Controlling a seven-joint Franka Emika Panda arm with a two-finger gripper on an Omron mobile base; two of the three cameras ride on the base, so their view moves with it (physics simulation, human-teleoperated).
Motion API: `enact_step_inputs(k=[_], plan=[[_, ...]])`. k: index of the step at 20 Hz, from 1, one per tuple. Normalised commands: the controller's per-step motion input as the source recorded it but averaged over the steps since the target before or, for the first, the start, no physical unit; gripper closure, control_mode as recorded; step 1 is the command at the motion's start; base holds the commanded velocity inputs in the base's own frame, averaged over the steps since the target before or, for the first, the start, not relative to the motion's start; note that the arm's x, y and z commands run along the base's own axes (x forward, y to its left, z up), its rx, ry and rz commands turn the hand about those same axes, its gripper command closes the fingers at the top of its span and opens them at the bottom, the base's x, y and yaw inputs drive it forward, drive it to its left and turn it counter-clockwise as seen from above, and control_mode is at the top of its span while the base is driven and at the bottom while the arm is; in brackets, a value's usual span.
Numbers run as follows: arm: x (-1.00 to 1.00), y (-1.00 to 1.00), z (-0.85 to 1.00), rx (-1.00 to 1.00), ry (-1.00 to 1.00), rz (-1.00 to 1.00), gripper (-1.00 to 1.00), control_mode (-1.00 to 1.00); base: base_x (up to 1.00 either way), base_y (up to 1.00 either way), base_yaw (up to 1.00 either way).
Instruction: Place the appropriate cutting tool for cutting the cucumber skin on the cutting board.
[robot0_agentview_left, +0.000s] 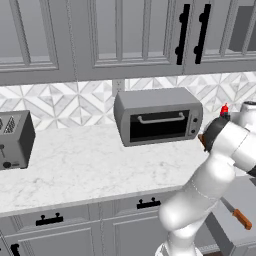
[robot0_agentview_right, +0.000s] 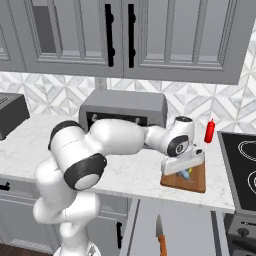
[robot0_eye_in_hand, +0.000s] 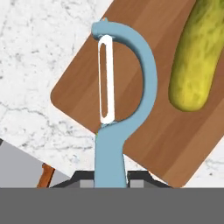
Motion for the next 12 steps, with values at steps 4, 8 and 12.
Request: enact_step_inputs(k=[4,8,12], plan=[[0.54,-0.18,-0.46,0.03,0.02,0.03,1.0,-1.0,0.0,0.0,0.0],[0.44,-0.04,-0.19,0.03,0.06,0.0,1.0,-1.0,0.0,0.0,0.0],[0.42,-0.03,-0.09,0.02,0.1,0.0,1.0,-1.0,0.0,0.0,0.0]])
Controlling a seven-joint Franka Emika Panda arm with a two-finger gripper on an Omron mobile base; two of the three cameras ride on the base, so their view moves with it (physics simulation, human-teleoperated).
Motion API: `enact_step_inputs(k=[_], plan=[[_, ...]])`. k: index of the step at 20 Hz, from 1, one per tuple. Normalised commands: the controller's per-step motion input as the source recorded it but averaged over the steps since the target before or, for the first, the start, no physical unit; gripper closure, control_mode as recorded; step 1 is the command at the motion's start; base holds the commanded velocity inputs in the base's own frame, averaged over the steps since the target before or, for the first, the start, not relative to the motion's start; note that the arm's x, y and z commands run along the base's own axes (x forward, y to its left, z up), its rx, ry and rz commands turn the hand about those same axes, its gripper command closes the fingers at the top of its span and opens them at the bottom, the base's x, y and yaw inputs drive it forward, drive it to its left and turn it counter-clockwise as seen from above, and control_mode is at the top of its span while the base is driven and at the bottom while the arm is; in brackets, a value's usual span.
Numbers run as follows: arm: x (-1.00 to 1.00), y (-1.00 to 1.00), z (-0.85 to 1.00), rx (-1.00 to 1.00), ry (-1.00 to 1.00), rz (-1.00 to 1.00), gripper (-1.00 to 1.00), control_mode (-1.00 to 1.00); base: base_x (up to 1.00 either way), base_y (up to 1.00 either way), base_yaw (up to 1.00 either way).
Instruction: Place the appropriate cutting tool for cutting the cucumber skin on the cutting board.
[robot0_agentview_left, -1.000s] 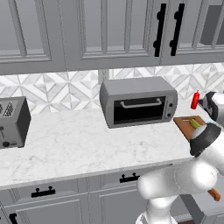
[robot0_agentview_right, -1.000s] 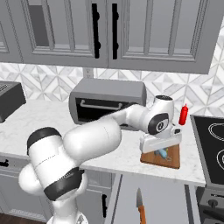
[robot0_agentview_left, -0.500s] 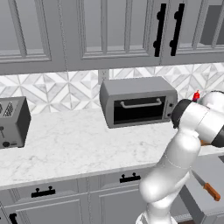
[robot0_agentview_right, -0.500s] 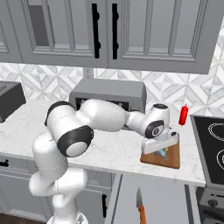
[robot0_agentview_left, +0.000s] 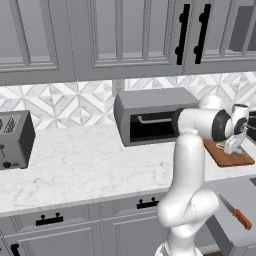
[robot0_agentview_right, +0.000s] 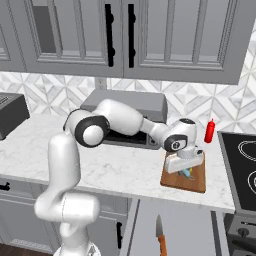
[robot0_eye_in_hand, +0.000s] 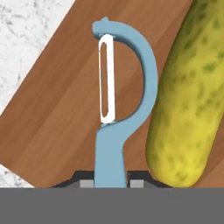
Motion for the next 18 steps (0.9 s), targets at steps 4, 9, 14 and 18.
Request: enact_step_inputs(k=[4,9,14,18], plan=[[0.26,-0.06,-0.24,0.01,0.05,0.0,1.0,-1.0,0.0,0.0,0.0],[0.02,0.0,-0.6,0.0,0.01,0.0,1.0,-1.0,0.0,0.0,0.0],[-0.41,0.16,-0.31,0.0,0.0,0.0,-1.0,-1.0,0.0,0.0,0.0],[-0.67,0.23,0.32,0.0,0.0,0.0,-1.0,-1.0,0.0,0.0,0.0]])
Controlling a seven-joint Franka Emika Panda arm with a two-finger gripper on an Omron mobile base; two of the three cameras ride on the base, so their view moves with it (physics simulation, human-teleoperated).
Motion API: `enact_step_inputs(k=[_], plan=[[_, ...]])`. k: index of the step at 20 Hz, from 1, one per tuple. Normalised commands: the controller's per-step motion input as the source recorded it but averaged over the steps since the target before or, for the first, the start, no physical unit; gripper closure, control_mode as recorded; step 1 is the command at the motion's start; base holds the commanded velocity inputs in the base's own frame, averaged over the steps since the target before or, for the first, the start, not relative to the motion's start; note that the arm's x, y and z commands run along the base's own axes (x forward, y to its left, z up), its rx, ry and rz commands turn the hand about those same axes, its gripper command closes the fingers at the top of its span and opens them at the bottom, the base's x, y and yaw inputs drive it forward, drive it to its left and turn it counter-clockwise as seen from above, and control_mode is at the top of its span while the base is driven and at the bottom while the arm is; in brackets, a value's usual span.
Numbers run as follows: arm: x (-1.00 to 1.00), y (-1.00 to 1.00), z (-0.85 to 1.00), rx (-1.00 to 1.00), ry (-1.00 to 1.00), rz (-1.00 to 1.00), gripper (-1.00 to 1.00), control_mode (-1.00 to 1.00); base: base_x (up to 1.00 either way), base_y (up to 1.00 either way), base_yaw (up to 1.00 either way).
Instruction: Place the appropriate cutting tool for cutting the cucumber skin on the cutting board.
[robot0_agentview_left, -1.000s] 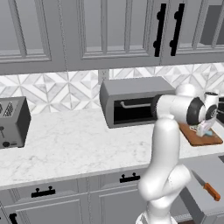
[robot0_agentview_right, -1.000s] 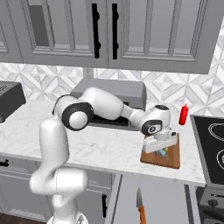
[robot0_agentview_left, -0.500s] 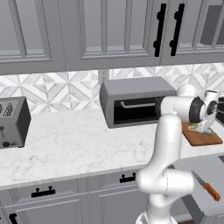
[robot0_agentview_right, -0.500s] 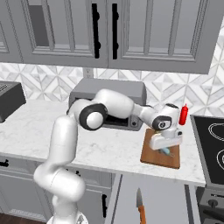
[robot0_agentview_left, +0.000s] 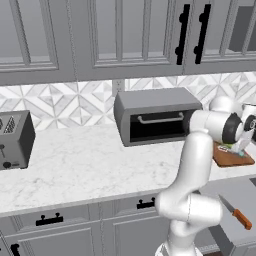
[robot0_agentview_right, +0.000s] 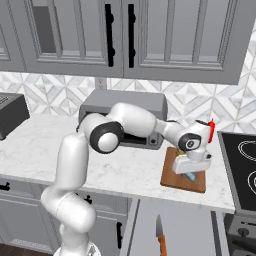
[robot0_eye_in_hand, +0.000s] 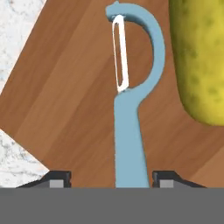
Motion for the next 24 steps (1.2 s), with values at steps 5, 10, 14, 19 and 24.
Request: enact_step_inputs(k=[5,10,14,19,24], plan=[[-0.7,0.24,0.79,0.0,0.0,0.0,-1.0,-1.0,0.0,0.0,0.0],[-0.69,0.43,0.85,0.0,0.0,0.0,-1.0,-1.0,0.0,0.0,0.0],[-0.72,0.45,0.64,0.0,0.0,0.0,-1.0,-1.0,0.0,0.0,0.0],[-0.6,0.68,0.39,-0.04,0.0,0.0,-1.0,-1.0,0.0,0.0,0.0],[-0.17,0.96,0.01,-0.14,0.02,0.0,-1.0,-1.0,0.0,0.0,0.0]])
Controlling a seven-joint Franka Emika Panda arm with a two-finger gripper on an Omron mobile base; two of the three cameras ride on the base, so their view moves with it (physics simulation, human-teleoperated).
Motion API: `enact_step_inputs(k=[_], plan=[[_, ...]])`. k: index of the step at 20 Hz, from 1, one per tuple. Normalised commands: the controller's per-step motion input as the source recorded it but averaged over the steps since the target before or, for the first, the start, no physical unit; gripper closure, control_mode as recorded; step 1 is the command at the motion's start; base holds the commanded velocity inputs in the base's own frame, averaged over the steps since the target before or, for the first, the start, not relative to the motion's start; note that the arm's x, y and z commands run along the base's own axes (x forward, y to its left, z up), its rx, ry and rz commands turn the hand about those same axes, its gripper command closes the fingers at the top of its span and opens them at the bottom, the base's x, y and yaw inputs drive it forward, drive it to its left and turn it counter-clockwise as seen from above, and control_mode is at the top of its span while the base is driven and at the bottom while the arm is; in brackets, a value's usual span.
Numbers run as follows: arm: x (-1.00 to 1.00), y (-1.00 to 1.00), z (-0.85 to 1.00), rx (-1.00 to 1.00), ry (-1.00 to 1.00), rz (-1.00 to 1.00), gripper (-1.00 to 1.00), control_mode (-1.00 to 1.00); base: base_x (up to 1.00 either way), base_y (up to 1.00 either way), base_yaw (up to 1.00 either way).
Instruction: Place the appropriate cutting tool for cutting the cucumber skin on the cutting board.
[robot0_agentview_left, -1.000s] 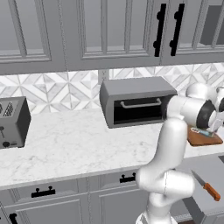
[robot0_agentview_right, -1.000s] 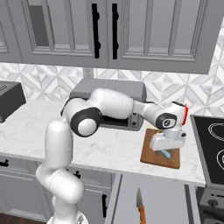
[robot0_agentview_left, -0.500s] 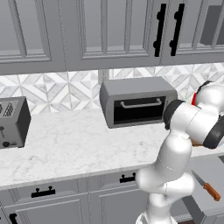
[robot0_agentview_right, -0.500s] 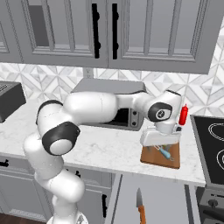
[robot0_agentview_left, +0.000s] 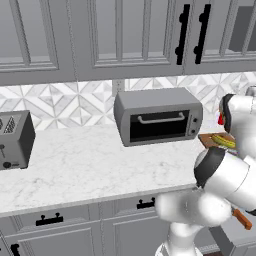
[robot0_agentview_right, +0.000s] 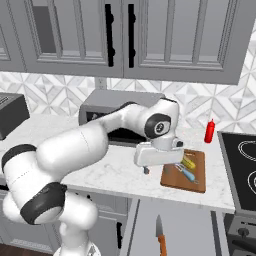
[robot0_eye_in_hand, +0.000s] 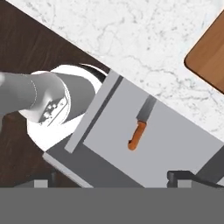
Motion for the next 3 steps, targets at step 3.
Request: enact_step_inputs(k=[3], plan=[[0.0,1.0,-0.07,-0.2,0.05,0.0,-1.0,-1.0,0.0,0.0,0.0]])
